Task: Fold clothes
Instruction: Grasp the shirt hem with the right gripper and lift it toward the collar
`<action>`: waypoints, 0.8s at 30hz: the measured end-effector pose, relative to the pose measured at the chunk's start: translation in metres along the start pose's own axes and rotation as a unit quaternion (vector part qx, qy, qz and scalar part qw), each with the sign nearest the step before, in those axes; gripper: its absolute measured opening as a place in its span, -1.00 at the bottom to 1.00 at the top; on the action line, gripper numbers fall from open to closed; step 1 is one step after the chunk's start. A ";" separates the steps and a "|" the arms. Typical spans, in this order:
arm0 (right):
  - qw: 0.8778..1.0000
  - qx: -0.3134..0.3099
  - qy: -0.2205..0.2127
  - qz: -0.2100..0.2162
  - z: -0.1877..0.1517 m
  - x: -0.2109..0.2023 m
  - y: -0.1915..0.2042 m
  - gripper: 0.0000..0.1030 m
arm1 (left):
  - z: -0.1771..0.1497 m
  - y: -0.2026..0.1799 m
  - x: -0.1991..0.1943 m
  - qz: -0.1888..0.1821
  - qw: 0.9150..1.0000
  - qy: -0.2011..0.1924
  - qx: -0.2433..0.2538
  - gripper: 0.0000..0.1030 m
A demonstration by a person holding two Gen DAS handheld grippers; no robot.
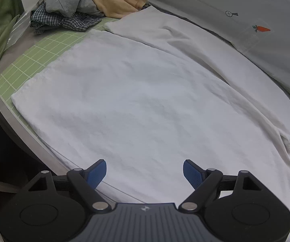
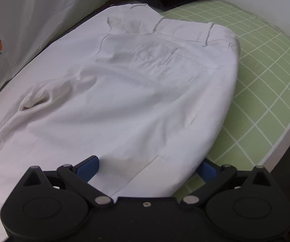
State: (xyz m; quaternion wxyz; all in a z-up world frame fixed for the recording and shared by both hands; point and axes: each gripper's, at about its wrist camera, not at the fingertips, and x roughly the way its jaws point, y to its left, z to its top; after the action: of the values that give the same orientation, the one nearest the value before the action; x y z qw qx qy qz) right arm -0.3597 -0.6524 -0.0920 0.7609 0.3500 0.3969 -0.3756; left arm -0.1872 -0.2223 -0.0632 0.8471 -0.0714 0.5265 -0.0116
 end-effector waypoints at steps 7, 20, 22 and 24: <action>0.999 0.034 0.017 0.027 -0.006 -0.002 0.008 0.93 | 0.003 0.012 0.002 -0.001 1.000 0.006 -0.005 0.63; 0.952 0.252 0.074 0.154 -0.019 0.001 -0.016 -0.65 | 0.020 0.035 0.017 -0.014 0.999 0.023 -0.044 0.63; 0.931 0.299 0.080 0.194 -0.019 0.003 -0.020 -0.81 | 0.021 0.037 0.019 -0.016 0.998 0.025 -0.055 0.63; 0.903 0.344 0.085 0.242 -0.012 0.007 -0.017 -0.84 | 0.021 0.039 0.020 -0.016 0.997 0.026 -0.066 0.63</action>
State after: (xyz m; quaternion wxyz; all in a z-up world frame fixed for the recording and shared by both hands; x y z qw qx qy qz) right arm -0.3755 -0.6523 -0.1069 0.6245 0.7056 0.2090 -0.2616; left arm -0.1616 -0.1834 -0.0767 0.8265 -0.1350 0.5465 0.0081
